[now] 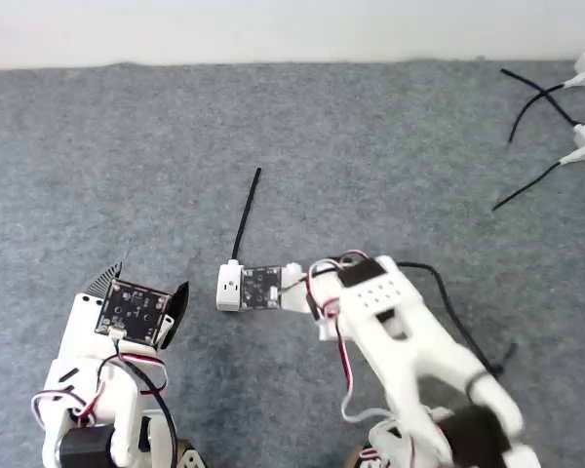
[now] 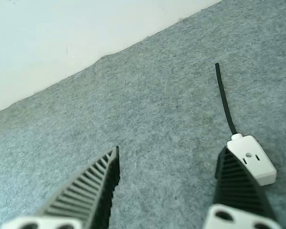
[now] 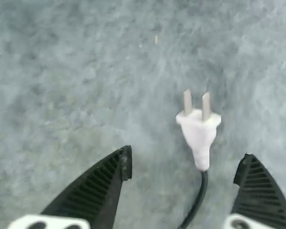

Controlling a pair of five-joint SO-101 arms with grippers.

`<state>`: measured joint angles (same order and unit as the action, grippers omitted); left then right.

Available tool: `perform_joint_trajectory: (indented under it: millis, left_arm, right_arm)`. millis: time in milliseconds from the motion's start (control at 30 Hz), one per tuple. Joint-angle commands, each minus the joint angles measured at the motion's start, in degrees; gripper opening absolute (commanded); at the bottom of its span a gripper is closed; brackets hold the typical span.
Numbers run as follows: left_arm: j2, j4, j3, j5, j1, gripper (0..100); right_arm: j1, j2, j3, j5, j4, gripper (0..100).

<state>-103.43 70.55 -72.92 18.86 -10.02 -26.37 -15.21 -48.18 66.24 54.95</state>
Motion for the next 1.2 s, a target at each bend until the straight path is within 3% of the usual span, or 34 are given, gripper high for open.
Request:
perform_joint_trajectory:
  millis: [0,367,733,1000,1167]
  left_arm:
    - [-0.8,-0.7,0.9,1.9,-0.1,32]
    - [-0.9,-0.6,0.9,2.2,-6.2,32]
    - [-0.9,0.6,0.9,2.2,-6.3,32]
    - [-0.9,0.6,0.9,2.2,-6.3,32]
    - [-0.9,0.6,0.9,2.2,-6.3,32]
  right_arm:
    - [-0.3,7.8,7.6,0.9,-3.8,35.1]
    - [3.9,26.8,25.2,1.1,-2.2,35.1]
    - [11.6,42.7,45.6,7.4,23.9,35.1]
    - [11.3,49.2,53.2,7.0,32.6,34.8]
    - [9.3,49.9,53.2,7.0,35.6,18.6]
